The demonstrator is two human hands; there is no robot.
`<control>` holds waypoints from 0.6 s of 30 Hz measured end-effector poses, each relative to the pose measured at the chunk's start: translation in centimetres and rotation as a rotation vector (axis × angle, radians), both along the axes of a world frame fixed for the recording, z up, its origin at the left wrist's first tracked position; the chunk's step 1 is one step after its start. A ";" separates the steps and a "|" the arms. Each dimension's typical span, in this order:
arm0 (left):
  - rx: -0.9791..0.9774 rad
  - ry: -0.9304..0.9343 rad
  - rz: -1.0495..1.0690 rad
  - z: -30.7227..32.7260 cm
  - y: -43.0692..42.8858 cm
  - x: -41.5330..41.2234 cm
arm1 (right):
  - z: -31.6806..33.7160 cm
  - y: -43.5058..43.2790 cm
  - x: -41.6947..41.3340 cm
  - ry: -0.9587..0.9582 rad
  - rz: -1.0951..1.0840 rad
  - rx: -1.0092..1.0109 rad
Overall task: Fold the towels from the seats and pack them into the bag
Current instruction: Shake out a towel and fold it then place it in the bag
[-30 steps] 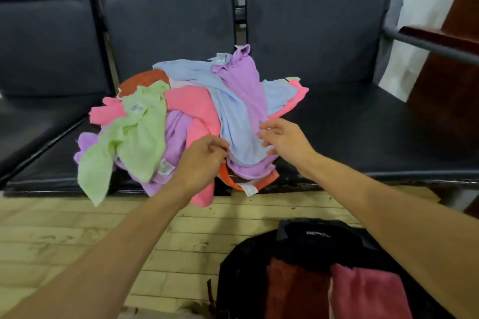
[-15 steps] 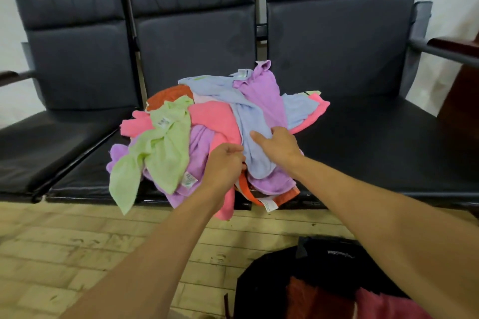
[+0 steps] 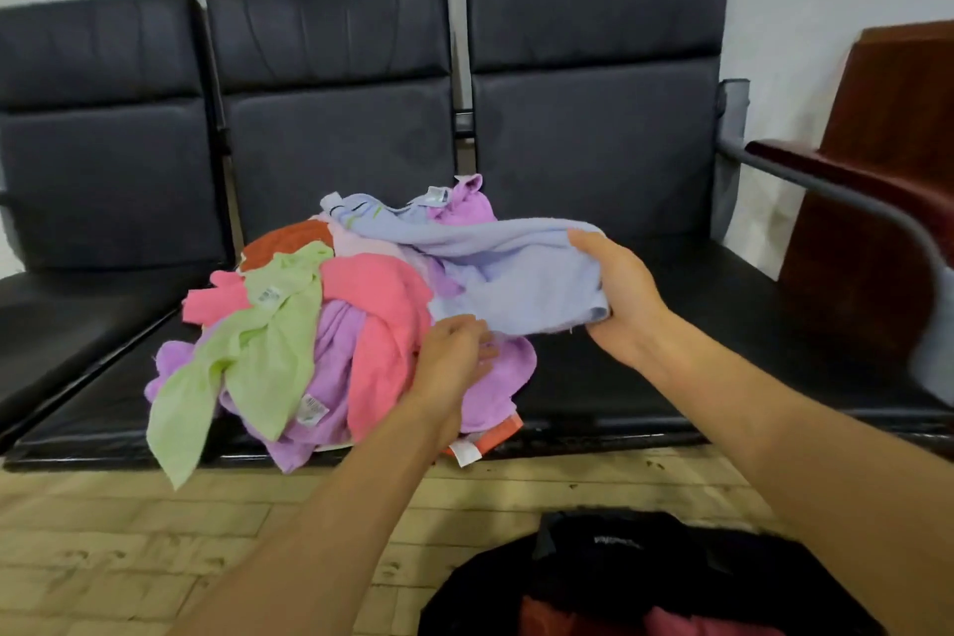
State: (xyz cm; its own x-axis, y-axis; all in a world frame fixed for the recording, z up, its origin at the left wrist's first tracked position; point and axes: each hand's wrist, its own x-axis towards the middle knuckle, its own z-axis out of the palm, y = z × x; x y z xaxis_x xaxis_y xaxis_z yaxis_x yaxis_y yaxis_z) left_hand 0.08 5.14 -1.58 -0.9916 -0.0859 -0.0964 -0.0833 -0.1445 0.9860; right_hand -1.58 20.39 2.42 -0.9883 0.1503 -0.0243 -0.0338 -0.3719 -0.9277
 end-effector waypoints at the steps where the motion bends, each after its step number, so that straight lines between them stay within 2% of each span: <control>1: 0.084 -0.029 -0.012 0.2 1.1 0.0 | 0.3 1.1 0.5 -0.003 0.003 -0.046; 7: 0.326 -0.130 -0.158 1.2 7.7 0.5 | -0.6 6.7 3.8 -0.063 -0.053 -0.137; 11: 0.298 -0.189 -0.241 0.4 11.0 0.9 | -3.2 10.3 5.4 -0.192 -0.026 0.073; 13: 0.162 -0.227 -0.167 -1.7 12.1 -0.2 | -4.0 11.8 6.1 -0.290 0.011 0.182; 14: 0.028 -0.185 -0.085 -3.9 12.7 -2.2 | -4.1 12.2 6.2 -0.316 0.044 0.244; 15: -0.330 -0.254 0.050 -5.5 14.6 -3.5 | -4.1 12.5 6.3 -0.317 0.091 0.310; 16: -0.625 -0.291 0.272 -6.7 16.3 -5.0 | -3.9 12.8 6.4 -0.307 0.141 0.363; 17: -0.643 -0.303 0.273 -7.2 16.6 -6.0 | -3.8 13.1 6.4 -0.287 0.199 0.409; 18: -0.528 -0.305 0.103 -6.8 15.8 -6.0 | -3.6 13.4 6.6 -0.260 0.266 0.475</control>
